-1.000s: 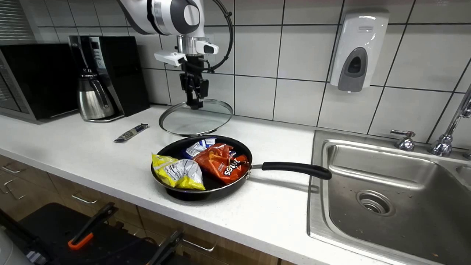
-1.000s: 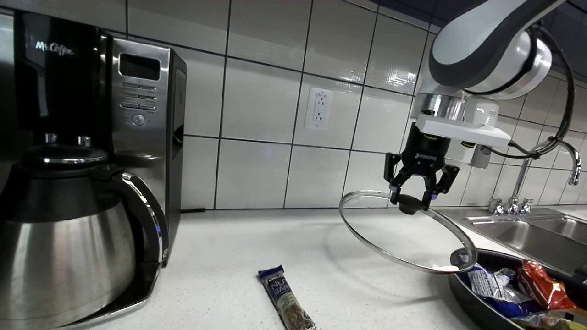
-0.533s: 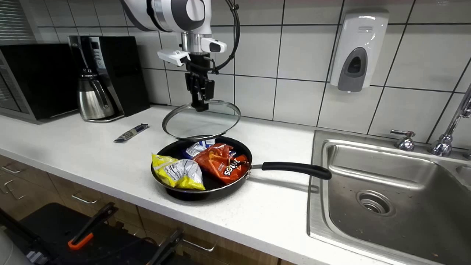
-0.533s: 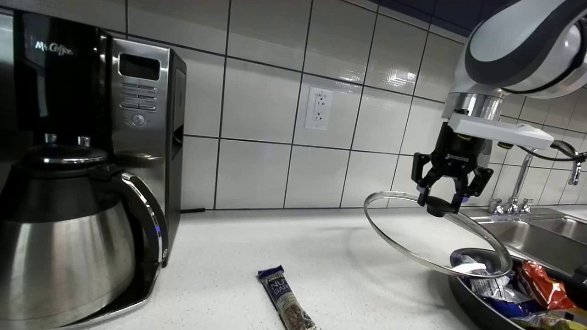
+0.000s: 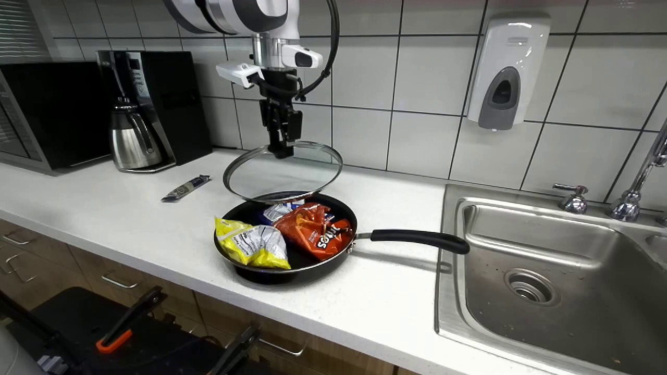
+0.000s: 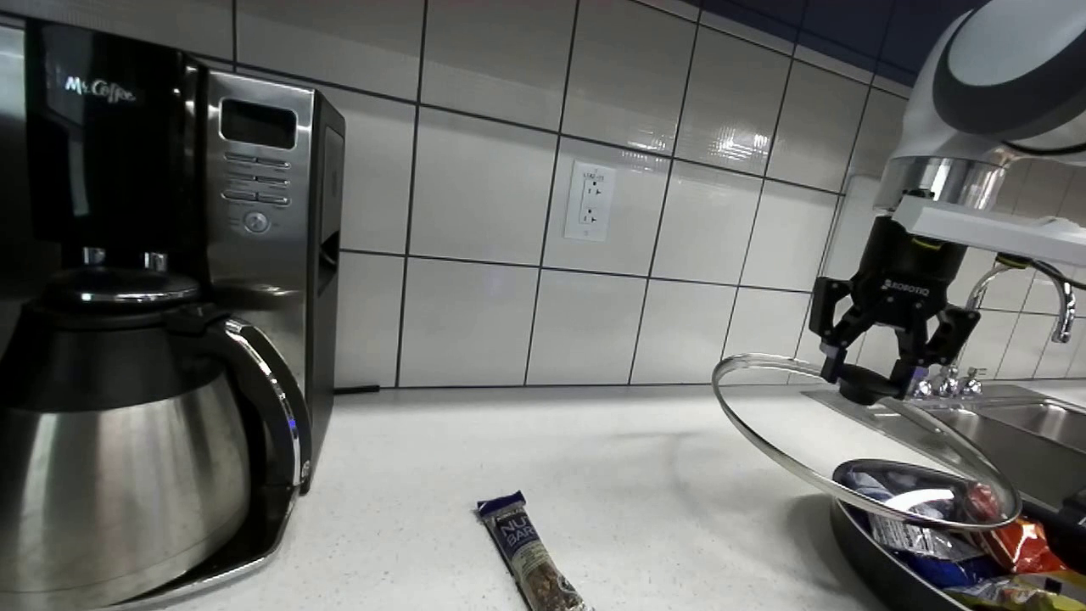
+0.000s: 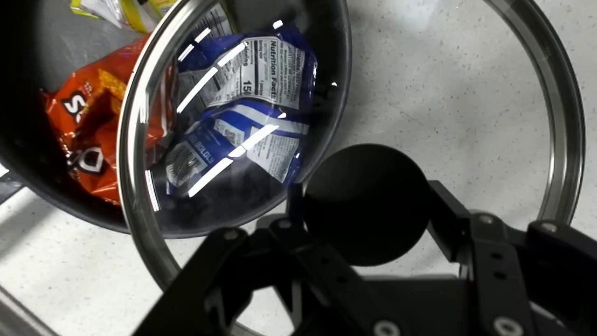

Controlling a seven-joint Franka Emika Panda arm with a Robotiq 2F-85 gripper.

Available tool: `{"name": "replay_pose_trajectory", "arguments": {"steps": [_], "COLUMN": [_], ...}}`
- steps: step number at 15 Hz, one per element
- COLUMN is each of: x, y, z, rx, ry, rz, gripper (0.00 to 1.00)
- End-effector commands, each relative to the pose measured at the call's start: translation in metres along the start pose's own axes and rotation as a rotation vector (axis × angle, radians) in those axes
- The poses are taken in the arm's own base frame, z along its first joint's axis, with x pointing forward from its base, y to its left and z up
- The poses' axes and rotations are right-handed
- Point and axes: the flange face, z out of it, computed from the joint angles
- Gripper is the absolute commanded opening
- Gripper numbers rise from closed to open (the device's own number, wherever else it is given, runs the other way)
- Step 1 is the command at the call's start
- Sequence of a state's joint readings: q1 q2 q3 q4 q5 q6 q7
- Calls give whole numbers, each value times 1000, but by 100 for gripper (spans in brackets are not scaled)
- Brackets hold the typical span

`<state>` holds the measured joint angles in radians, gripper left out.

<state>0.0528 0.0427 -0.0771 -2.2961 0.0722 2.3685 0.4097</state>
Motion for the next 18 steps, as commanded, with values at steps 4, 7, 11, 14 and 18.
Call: {"name": "replay_pose_trajectory", "arguments": {"steps": [4,7,11,14,18], "x": [-24,-30,-38,-42,-46], "y": [34,49,69,81,93], "z": [-31,-27,-19,-15,-12], "rx": [11,9,1,-7,-19], "ry": [19,4,-21,-38,-62], "rz": [42,64,100,120,142], "gripper": [39,39,39,39,39]}}
